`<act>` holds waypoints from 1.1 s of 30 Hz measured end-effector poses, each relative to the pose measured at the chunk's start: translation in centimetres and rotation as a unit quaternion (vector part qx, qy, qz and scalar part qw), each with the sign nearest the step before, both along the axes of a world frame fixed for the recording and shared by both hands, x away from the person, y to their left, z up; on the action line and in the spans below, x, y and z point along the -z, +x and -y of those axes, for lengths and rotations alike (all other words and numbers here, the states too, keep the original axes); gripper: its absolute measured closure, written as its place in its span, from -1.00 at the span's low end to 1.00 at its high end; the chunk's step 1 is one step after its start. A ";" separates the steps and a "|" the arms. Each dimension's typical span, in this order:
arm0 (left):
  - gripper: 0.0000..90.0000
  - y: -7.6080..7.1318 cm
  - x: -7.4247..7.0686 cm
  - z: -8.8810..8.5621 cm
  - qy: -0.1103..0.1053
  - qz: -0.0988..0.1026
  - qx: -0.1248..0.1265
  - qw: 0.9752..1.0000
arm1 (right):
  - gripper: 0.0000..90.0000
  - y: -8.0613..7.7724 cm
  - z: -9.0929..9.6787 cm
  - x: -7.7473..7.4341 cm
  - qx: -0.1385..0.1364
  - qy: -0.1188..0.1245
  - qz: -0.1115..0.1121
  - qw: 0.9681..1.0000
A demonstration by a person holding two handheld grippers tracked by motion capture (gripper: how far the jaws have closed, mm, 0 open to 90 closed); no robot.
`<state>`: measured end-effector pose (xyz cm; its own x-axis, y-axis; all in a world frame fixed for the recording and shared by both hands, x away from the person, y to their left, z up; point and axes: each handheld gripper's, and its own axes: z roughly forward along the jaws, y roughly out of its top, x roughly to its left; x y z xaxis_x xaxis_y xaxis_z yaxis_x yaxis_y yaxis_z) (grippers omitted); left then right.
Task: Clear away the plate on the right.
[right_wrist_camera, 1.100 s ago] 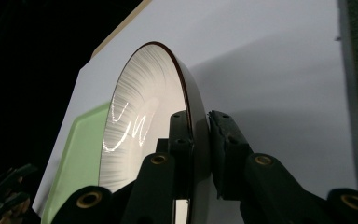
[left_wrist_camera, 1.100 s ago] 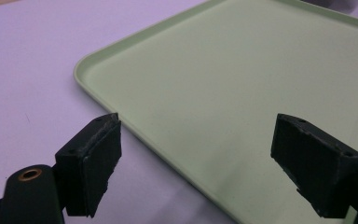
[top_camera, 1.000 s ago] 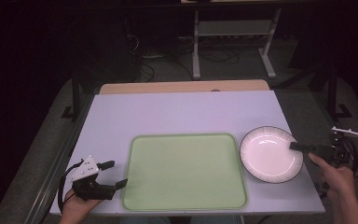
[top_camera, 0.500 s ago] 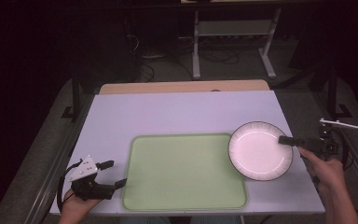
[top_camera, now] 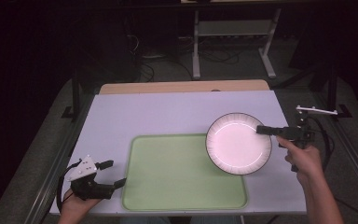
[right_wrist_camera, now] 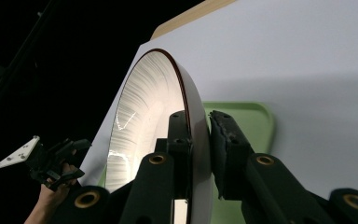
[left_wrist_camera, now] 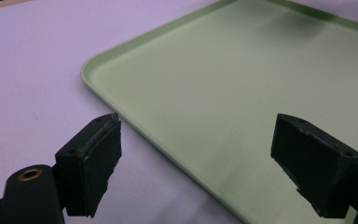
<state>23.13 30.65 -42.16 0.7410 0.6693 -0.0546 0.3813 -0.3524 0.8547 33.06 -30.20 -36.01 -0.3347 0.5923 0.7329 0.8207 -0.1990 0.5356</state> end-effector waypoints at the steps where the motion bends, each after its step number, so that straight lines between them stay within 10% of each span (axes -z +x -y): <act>1: -0.65 0.0 0.0 0.0 0.000 0.000 0.000 1.000 | 0.73 0.0 0.0 0.0 0.000 0.000 0.000 1.000; 33: -0.65 0.1 0.1 -0.1 0.001 0.000 0.001 1.000 | 0.71 3.4 -12.2 0.4 -0.062 -0.003 -0.018 0.998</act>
